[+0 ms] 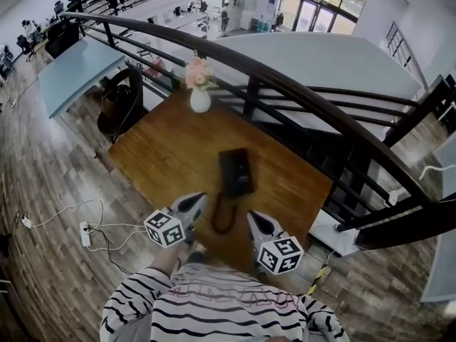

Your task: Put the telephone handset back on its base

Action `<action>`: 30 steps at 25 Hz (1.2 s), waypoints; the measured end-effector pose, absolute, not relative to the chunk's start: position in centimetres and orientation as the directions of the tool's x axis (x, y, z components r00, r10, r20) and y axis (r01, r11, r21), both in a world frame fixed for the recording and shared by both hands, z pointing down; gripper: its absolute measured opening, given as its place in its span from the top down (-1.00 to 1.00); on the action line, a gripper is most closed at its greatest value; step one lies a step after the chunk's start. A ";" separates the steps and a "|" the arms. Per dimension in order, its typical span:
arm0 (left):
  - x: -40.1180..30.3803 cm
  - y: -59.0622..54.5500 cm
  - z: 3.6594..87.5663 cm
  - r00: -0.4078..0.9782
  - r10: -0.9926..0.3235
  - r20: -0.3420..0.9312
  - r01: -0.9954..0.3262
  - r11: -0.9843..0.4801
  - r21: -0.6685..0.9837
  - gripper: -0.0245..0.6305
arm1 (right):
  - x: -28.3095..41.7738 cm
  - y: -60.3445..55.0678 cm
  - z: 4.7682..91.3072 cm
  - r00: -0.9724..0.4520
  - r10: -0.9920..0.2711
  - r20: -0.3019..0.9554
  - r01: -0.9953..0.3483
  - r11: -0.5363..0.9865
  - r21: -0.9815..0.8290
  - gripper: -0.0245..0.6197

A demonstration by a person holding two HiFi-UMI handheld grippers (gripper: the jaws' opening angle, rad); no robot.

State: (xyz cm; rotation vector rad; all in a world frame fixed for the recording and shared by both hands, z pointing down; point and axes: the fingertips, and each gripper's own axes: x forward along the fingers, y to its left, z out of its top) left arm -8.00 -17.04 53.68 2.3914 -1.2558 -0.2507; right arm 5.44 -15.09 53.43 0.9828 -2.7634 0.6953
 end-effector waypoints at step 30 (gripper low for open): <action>-4.4 -9.5 52.5 0.512 -0.857 0.046 -0.791 -0.451 0.413 0.92 | 7.1 -11.0 55.4 -0.792 -0.523 0.315 -0.608 0.717 -0.341 0.92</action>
